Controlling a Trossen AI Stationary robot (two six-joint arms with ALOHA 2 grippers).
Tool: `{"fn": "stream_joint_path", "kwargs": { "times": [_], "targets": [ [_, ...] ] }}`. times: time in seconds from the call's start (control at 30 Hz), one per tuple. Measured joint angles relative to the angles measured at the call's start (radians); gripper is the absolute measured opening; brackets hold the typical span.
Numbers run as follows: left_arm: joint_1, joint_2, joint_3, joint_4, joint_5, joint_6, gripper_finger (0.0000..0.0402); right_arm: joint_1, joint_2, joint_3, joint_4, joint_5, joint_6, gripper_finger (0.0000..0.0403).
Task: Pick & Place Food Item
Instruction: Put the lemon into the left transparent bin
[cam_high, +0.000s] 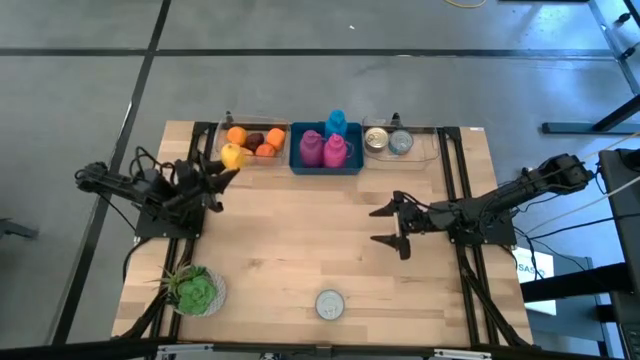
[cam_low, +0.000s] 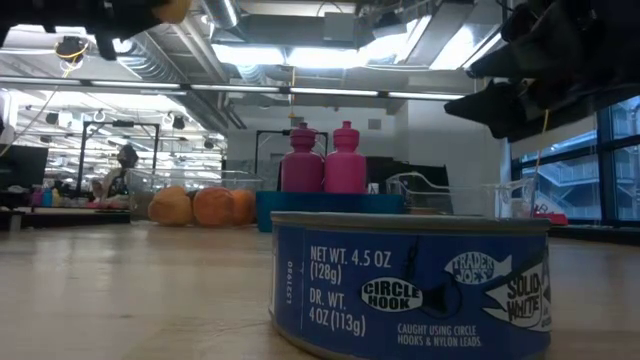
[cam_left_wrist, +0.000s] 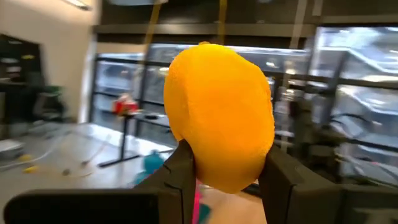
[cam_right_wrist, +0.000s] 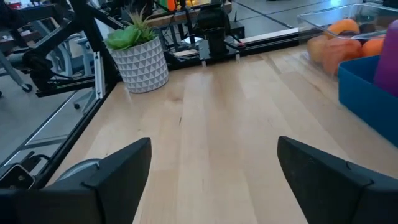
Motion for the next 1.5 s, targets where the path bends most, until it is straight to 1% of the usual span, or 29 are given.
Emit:
{"fn": "stream_joint_path", "kwargs": {
  "times": [0.1, 0.23, 0.3, 0.47, 0.6, 0.77, 0.9, 1.07, 1.23, 1.4, 1.5],
  "targets": [
    [0.000, -0.009, 0.000, -0.011, -0.084, 0.003, 0.0107, -0.009, 0.000, 0.000, 0.002, 0.000, 0.000, 0.0345],
    [0.000, -0.009, 0.000, -0.036, -0.233, 0.014, 0.0107, -0.016, 0.000, 0.000, 0.012, 0.000, -0.006, 0.0345],
    [0.001, -0.008, 0.000, -0.057, -0.283, 0.008, 0.0107, -0.016, 0.000, 0.000, 0.018, 0.000, -0.019, 0.0345],
    [0.004, -0.008, 0.003, -0.067, -0.310, 0.006, 0.0107, -0.016, 0.000, 0.000, 0.044, 0.000, -0.032, 0.0345],
    [0.034, 0.014, 0.044, -0.154, -0.331, -0.046, 0.0107, -0.016, 0.000, 0.000, 0.065, 0.000, -0.053, 0.0345],
    [0.102, 0.102, 0.127, -0.279, -0.329, -0.117, 0.0107, -0.028, 0.000, 0.000, 0.084, 0.000, -0.061, 0.0345],
    [0.178, 0.197, 0.205, -0.385, -0.285, -0.168, 0.0107, -0.039, 0.000, 0.000, 0.085, -0.002, -0.069, 0.0345],
    [0.312, 0.303, 0.295, -0.519, -0.201, -0.256, 0.0107, -0.046, 0.000, 0.000, 0.085, -0.008, -0.076, 0.0345],
    [0.481, 0.409, 0.369, -0.643, -0.041, -0.359, 0.0107, -0.046, 0.000, 0.000, 0.085, -0.012, -0.076, 0.0345],
    [0.640, 0.513, 0.410, -0.665, 0.163, -0.376, 0.0107, -0.046, 0.000, 0.000, 0.085, -0.012, -0.076, 0.0345],
    [0.727, 0.574, 0.436, -0.667, 0.238, -0.378, 0.0107, -0.046, 0.000, 0.000, 0.082, -0.012, -0.076, 0.0345]
  ]
}}
